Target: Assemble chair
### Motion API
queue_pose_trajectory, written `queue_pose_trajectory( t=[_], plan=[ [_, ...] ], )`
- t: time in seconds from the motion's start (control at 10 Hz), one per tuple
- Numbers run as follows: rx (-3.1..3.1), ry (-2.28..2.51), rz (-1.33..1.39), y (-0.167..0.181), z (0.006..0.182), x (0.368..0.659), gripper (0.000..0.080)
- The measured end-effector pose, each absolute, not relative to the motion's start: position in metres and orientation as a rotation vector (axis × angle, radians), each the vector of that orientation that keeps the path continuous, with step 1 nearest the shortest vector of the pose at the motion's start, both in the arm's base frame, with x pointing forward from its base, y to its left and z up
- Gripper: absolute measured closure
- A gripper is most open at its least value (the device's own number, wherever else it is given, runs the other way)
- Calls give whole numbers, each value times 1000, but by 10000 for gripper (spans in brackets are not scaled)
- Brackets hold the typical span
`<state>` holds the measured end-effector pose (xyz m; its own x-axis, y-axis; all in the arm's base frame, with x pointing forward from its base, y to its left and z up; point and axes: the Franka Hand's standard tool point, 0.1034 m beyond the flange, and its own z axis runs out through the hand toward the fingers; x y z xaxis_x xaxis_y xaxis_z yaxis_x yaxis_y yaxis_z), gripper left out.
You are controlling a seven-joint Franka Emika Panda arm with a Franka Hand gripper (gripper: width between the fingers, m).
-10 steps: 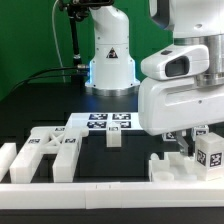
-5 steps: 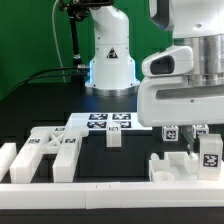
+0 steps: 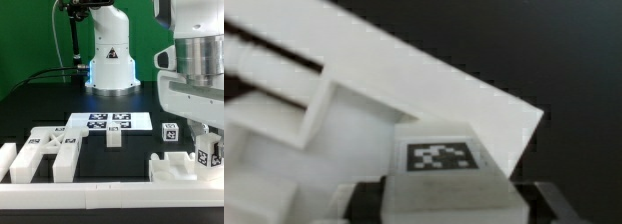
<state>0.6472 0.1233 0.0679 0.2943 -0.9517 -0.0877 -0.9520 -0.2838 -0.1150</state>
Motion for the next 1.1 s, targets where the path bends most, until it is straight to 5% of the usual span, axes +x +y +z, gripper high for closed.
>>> queue_pose_trajectory(
  t=[0.2, 0.3, 0.4, 0.5, 1.1],
  plan=[
    [-2366, 1828, 9, 125, 68, 647, 454],
    [-2422, 1755, 1, 124, 67, 647, 319],
    [-2577, 1528, -22, 123, 67, 647, 319],
    [-2743, 1213, -52, 121, 68, 649, 188],
    [-3032, 304, -134, 119, 68, 650, 151]
  ],
)
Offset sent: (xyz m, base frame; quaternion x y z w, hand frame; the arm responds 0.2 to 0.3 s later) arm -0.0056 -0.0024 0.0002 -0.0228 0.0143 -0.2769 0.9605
